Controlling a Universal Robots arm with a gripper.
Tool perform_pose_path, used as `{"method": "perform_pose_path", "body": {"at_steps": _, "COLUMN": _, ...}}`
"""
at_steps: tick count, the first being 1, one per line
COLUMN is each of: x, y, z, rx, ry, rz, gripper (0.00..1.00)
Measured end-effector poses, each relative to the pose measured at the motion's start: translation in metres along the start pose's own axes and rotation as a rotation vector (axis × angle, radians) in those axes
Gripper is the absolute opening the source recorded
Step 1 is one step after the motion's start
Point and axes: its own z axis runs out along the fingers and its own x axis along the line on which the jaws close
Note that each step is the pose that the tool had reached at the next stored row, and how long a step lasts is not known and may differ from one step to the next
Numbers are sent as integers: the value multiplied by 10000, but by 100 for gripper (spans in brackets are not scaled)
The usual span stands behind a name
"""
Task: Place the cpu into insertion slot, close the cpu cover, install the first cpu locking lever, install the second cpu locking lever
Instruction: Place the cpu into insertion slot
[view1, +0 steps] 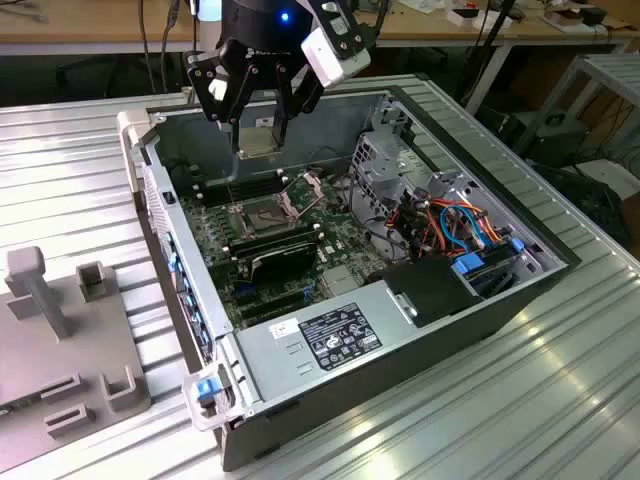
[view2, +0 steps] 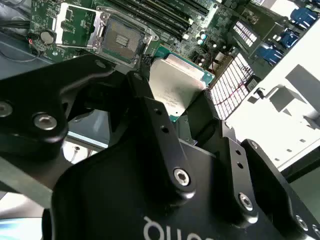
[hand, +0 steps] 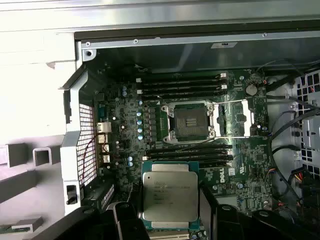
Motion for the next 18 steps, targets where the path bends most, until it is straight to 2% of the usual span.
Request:
{"method": "perform_pose_path", "body": {"at_steps": 11, "x": -21, "y": 5, "z": 2, "rx": 2, "ry": 0, "rz": 0, "gripper": 54}}
{"method": "perform_pose_path", "body": {"at_steps": 18, "x": -46, "y": 31, "z": 9, "rx": 8, "ry": -1, "rz": 1, "gripper": 54}}
